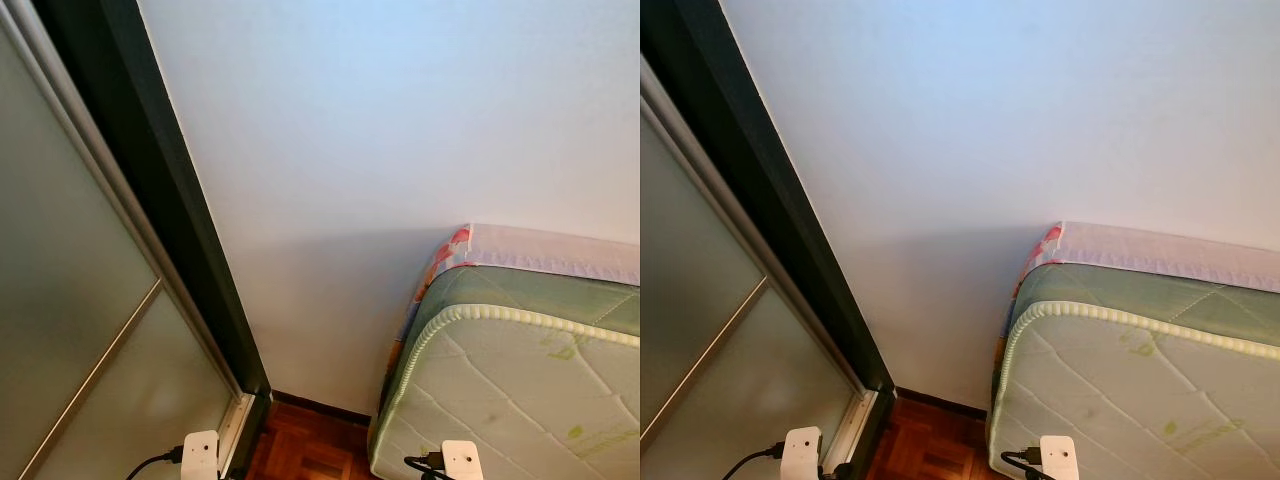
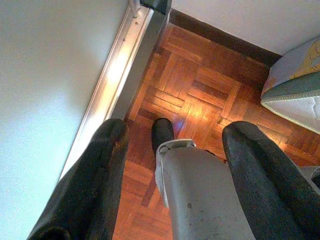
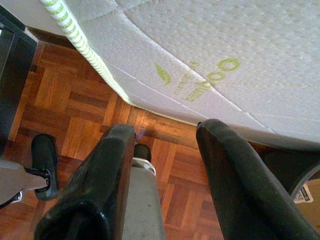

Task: Clean up the room

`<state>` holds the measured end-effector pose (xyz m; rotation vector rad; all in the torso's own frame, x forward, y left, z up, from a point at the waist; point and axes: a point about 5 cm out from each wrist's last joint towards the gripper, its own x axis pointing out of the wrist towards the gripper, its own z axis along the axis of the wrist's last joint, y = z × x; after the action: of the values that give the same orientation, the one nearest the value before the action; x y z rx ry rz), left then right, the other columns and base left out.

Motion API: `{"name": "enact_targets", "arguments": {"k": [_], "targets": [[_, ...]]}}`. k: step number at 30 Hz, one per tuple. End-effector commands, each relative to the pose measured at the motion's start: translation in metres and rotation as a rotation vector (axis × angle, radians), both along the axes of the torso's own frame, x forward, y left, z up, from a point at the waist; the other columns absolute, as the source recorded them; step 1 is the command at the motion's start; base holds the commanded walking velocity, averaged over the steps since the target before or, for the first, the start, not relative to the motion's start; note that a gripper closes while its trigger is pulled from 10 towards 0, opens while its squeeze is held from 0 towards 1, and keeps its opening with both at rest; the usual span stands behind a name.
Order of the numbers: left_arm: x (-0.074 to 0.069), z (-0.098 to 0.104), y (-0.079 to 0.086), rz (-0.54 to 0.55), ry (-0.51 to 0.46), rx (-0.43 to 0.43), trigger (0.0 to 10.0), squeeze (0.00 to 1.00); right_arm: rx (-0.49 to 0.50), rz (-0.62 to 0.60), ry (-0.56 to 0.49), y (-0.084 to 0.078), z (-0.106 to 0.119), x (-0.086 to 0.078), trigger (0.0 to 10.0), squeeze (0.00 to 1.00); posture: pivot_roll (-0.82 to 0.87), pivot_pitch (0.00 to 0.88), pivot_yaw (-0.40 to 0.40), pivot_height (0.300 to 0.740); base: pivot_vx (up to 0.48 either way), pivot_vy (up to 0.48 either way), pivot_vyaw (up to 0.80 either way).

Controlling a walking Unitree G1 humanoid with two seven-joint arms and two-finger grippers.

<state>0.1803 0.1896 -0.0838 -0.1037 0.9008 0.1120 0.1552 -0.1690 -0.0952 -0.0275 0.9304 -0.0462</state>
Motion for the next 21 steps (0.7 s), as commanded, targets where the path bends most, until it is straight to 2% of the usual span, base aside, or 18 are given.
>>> {"name": "enact_targets", "arguments": {"k": [1, 3, 12, 21], "targets": [[0.0049, 0.008, 0.0414, -0.044, 0.097, 0.059, 10.0, 0.0, 0.124, -0.035, 0.025, -0.0178, 0.0229, 0.0529, 10.0, 0.0, 0.09, 0.0, -0.004, 0.74, 0.0, 0.0, 0.0], [0.0052, 0.0078, 0.0399, -0.079, 0.102, 0.066, 10.0, 0.0, 0.124, -0.036, 0.024, -0.0173, 0.0231, 0.0533, 10.0, 0.0, 0.09, 0.0, -0.004, 0.74, 0.0, 0.0, 0.0], [0.0059, 0.0086, 0.0411, -0.053, 0.086, 0.057, 10.0, 0.0, 0.124, -0.031, 0.03, -0.0147, 0.0215, 0.0511, 10.0, 0.0, 0.1, 0.0, -0.004, 0.74, 0.0, 0.0, 0.0], [0.0138, 0.0133, 0.0433, -0.06, 0.062, 0.057, 10.0, 0.0, 0.118, -0.025, 0.031, -0.0149, 0.0218, 0.0517, 10.0, 0.0, 0.09, 0.0, 0.003, 0.74, 0.0, 0.0, 0.0]]}}
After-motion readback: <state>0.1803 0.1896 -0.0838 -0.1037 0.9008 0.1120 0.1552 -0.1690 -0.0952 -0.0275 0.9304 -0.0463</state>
